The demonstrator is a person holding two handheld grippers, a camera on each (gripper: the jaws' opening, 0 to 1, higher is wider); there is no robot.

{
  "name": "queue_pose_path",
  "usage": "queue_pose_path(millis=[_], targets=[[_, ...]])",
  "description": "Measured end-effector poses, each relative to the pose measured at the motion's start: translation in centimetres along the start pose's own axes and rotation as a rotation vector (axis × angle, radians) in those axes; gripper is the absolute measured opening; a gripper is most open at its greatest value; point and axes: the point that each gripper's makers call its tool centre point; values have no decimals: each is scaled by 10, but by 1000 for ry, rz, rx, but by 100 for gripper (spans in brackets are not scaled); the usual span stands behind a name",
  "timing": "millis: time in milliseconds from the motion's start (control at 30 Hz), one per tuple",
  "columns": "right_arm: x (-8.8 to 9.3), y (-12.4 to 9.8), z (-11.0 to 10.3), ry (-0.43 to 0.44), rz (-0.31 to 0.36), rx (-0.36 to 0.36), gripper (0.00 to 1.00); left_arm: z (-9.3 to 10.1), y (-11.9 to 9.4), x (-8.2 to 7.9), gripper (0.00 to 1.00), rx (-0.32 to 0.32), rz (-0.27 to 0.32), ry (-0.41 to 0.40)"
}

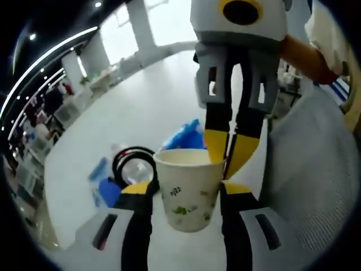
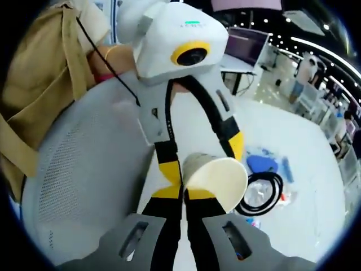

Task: Arrange the tabletop items into an orderly group along one side of the table until the central work area is clear of visible clutter.

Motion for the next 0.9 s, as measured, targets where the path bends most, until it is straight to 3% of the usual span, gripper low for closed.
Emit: queue_pose_path(millis=[300, 500, 567, 733, 900], targets=[[0, 0, 0, -15, -3, -8, 2, 3, 3, 1, 41, 15, -2, -13], [-3, -1, 5, 111, 37, 10, 3, 0, 2, 1, 40, 10, 21, -20], [-3, -2, 11, 183, 50, 45, 4, -3, 2, 1, 39, -1, 31, -42], [-6, -3, 23, 229, 82, 94, 7, -14, -1, 0, 39, -42, 64, -84], [-13, -11, 46, 301, 143, 204, 24, -25, -4, -6, 39, -85, 128, -135]])
Point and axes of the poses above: the point that each gripper's makers call its tool centre point, and the gripper's own axes: y roughly forward along the fingers, z roughly to its right, x roughly out of its underside, and after that the axes turned 9 degrees about z, right-handed
